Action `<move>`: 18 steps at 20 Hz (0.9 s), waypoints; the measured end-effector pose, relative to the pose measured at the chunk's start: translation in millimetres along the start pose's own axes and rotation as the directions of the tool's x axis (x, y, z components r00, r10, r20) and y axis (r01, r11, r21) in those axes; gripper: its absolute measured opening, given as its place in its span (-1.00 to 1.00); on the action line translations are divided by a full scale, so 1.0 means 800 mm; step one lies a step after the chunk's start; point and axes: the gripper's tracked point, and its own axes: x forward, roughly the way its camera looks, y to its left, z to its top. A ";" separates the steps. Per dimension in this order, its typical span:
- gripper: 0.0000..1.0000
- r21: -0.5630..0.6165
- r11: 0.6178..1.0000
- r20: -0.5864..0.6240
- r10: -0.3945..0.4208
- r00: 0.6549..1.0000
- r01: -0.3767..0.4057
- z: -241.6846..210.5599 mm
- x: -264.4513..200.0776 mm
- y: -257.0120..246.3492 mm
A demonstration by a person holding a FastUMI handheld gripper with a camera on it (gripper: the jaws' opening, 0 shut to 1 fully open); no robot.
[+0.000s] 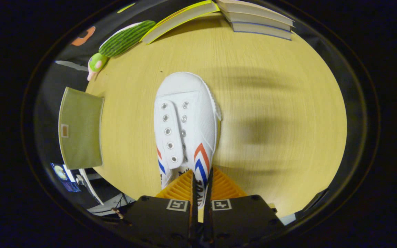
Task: Open the storage box then place both shoes into the box .Put the left shoe in first, then the right shoe, with the right side of both shoes facing outward in a uniform manner.
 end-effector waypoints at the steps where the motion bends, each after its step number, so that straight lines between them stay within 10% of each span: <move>1: -0.86 0.011 1.000 0.001 0.018 1.000 -0.018 0.000 -0.001 0.003; 18: -0.89 0.169 0.971 0.116 0.150 0.982 -0.169 -0.010 -0.180 0.249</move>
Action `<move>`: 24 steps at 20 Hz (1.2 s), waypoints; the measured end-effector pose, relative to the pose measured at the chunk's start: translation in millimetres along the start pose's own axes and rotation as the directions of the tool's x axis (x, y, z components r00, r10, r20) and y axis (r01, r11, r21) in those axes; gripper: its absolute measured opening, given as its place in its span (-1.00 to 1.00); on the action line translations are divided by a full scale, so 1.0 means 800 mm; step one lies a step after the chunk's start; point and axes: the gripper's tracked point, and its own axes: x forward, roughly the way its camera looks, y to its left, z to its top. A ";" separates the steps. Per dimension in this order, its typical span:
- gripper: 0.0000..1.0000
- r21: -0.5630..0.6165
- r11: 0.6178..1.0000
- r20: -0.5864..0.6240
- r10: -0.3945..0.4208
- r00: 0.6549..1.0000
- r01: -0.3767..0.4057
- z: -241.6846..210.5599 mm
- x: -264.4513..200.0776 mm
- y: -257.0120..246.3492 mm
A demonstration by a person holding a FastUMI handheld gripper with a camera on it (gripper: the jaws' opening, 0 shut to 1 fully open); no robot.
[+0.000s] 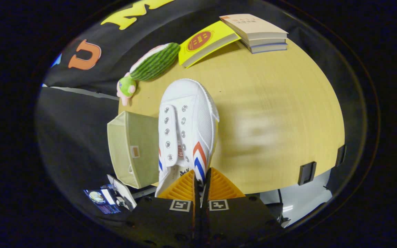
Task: Open the storage box then place both shoes into the box .Put the left shoe in first, then the right shoe, with the right side of both shoes facing outward in a uniform manner.
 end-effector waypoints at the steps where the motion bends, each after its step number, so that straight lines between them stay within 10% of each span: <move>1: -0.89 -0.009 1.000 0.015 0.003 1.000 -0.003 -0.007 -0.009 0.028; 12: -0.89 -0.055 0.998 0.000 0.018 1.000 -0.018 -0.069 0.060 0.259; 24: -0.89 -0.106 0.989 0.031 -0.100 0.995 0.103 -0.082 0.172 0.262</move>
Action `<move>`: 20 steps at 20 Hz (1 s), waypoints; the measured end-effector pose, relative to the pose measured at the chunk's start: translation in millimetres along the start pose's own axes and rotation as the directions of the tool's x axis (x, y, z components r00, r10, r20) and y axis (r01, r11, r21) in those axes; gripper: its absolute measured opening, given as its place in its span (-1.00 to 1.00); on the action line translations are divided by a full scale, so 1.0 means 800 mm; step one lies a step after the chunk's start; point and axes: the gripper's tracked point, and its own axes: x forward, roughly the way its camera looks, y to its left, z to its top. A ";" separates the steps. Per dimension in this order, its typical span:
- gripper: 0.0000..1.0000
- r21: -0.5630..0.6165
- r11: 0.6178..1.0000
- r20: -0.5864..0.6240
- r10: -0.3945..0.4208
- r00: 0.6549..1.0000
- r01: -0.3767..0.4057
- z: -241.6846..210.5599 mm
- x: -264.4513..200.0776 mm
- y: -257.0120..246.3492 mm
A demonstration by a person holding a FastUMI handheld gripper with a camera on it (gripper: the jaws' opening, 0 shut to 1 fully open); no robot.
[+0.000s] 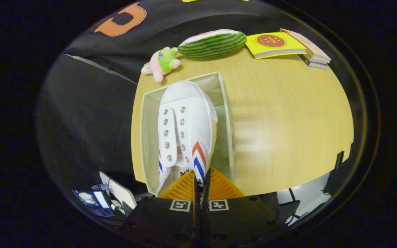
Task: Open the storage box then place both shoes into the box .Put the left shoe in first, then the right shoe, with the right side of both shoes facing outward in a uniform manner.
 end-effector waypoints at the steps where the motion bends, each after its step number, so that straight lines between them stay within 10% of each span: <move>1: -0.89 0.007 1.000 0.002 -0.006 1.000 0.006 -0.004 0.008 -0.008; 6: -0.81 0.049 0.998 0.034 0.029 0.999 -0.031 -0.009 0.020 -0.010; 11: 0.54 -0.041 0.998 0.166 0.053 0.985 -0.046 0.013 -0.005 -0.005; 20: 0.67 -0.115 0.992 0.496 0.005 0.868 0.060 0.069 -0.111 -0.034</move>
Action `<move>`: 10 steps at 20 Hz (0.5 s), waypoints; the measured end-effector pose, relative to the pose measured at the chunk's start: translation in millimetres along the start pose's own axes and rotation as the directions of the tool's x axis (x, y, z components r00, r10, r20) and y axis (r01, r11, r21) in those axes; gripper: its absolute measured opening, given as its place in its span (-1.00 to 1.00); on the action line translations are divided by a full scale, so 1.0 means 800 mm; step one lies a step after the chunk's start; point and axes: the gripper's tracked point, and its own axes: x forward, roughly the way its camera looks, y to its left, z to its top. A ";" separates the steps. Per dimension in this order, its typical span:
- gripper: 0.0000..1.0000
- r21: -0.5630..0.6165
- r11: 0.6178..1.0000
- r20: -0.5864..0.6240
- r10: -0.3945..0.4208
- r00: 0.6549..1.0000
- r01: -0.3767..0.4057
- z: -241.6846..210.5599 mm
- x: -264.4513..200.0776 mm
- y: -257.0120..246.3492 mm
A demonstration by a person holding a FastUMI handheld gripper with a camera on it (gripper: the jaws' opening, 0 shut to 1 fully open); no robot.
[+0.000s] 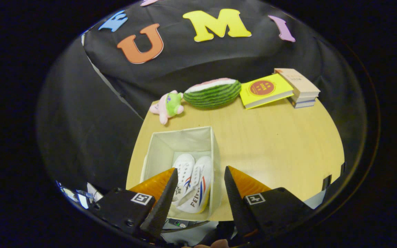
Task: Open the storage box then place both shoes into the box .Put the left shoe in first, then the right shoe, with the right side of both shoes facing outward in a uniform manner.
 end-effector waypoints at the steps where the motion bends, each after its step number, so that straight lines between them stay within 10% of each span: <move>1: 0.67 -0.010 1.000 0.049 -0.018 0.999 0.019 0.022 -0.015 -0.007; 10: 1.00 -0.119 0.979 0.576 -0.067 0.814 0.165 0.130 -0.176 -0.058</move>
